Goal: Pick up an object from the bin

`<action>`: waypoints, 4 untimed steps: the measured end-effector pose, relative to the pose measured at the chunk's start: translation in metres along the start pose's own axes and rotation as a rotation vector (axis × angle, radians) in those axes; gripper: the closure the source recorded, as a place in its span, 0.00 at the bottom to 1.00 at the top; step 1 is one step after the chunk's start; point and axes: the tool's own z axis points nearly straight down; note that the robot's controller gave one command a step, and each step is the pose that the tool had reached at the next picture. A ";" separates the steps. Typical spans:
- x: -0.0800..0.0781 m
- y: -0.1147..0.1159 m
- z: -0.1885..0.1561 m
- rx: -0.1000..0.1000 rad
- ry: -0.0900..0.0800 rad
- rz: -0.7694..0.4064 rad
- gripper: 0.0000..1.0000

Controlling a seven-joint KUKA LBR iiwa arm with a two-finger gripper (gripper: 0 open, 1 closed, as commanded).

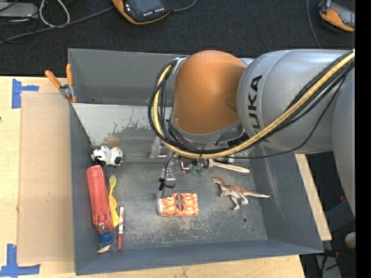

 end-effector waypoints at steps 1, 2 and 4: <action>-0.002 -0.001 -0.005 -0.001 -0.008 0.004 0.00; 0.015 -0.043 0.006 -0.001 -0.005 0.017 0.00; 0.041 -0.105 0.060 -0.001 -0.009 -0.050 0.00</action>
Offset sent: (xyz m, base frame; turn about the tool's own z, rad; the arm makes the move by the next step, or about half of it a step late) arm -0.0173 -0.0523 -0.0068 0.0218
